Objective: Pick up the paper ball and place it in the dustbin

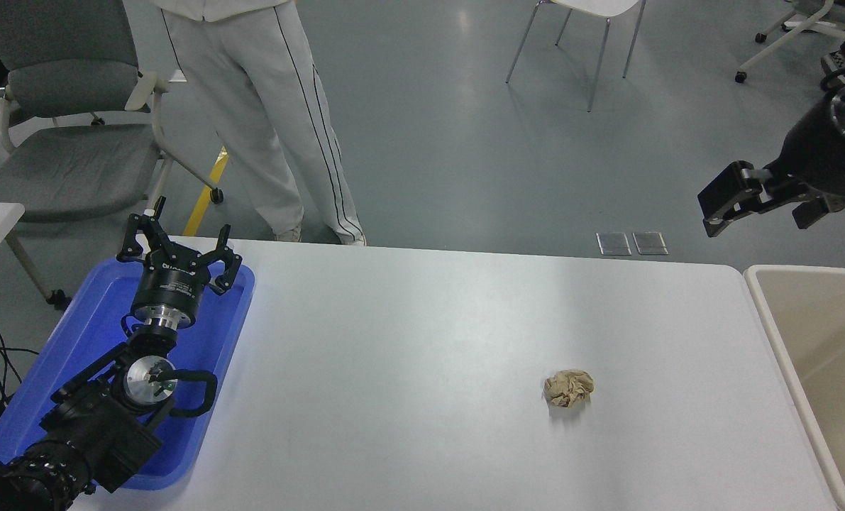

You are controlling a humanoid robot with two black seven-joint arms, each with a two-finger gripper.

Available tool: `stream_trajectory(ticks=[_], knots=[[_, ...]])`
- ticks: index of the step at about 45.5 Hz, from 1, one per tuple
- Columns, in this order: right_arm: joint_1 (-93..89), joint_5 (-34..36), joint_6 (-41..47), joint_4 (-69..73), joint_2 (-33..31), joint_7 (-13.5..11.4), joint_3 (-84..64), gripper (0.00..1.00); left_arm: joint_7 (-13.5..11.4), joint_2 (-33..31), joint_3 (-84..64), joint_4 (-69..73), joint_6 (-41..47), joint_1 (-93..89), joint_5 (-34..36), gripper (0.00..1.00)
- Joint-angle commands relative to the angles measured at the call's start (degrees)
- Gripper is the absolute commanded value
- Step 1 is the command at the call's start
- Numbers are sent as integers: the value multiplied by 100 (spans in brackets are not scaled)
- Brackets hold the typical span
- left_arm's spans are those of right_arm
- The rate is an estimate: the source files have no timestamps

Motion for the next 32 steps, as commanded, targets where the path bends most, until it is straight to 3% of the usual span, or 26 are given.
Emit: stream_trajectory(ticks=[1, 32], knots=[[0, 0, 0, 0, 1, 0, 0, 100, 0, -5, 1, 0, -6, 0, 9, 100], [0, 0, 0, 0, 1, 0, 9, 100, 0, -5, 1, 0, -6, 9, 0, 100]])
